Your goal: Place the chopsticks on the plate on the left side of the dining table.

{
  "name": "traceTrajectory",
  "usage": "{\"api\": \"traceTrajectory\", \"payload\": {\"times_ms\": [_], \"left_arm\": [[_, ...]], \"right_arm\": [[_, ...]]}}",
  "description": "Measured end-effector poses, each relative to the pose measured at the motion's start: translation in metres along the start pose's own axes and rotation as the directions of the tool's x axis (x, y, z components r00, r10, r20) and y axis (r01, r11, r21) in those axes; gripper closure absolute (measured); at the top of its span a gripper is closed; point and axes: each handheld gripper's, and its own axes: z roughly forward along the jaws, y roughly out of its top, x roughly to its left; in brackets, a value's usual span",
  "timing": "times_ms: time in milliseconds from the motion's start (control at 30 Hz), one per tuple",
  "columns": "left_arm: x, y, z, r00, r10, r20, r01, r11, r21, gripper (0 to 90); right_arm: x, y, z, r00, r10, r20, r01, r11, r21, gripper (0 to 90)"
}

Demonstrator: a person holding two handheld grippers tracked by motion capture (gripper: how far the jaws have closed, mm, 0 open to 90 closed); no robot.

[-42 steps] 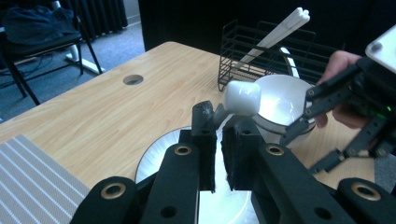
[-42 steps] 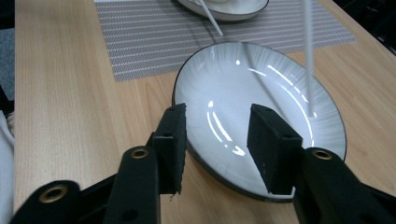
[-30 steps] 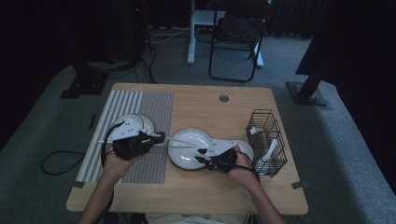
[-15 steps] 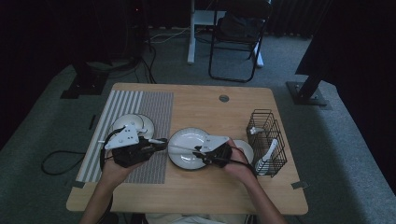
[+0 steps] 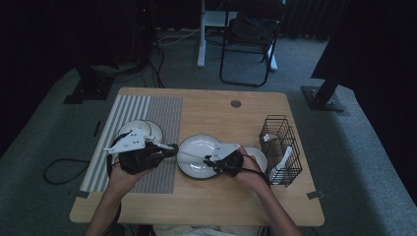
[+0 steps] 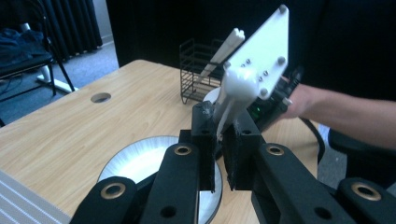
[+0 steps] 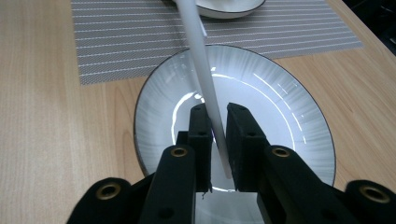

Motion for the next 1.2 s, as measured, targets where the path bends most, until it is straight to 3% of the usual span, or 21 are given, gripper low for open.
{"api": "traceTrajectory", "payload": {"times_ms": [67,167,467,600,833,1000,1200], "left_arm": [[0.004,-0.001,0.000,0.9996,-0.016,-0.022,0.015,0.9999,-0.003,82.1],[0.007,-0.002,0.002,0.9952,-0.011,-0.097,0.013,0.9998,0.016,77.6],[0.011,-0.011,0.003,0.9793,-0.006,-0.203,0.018,0.9983,0.056,76.9],[0.005,-0.012,0.005,0.9628,0.036,-0.268,-0.015,0.9967,0.080,80.9],[0.001,-0.006,0.007,0.9417,0.083,-0.326,-0.056,0.9944,0.090,87.7],[0.003,-0.008,0.010,0.9317,0.078,-0.355,-0.047,0.9944,0.095,87.5],[0.007,-0.015,0.014,0.9117,0.097,-0.399,-0.043,0.9891,0.141,87.1]], "right_arm": [[0.002,0.000,-0.001,0.9999,-0.017,-0.001,0.017,1.000,0.002,83.0],[0.004,0.000,-0.003,0.9997,-0.024,-0.011,0.024,1.000,-0.009,84.7],[0.004,-0.001,-0.012,0.9996,-0.008,0.028,0.009,0.999,-0.044,86.5],[0.003,0.003,-0.015,0.9984,0.006,0.056,-0.003,0.998,-0.056,86.6],[0.008,0.009,-0.010,0.9981,-0.003,0.061,0.005,1.000,-0.028,86.7],[0.013,0.014,-0.006,0.9988,-0.014,0.047,0.016,1.000,-0.027,86.8],[0.016,0.019,-0.007,0.9986,-0.034,0.041,0.035,0.999,-0.029,86.8]]}}
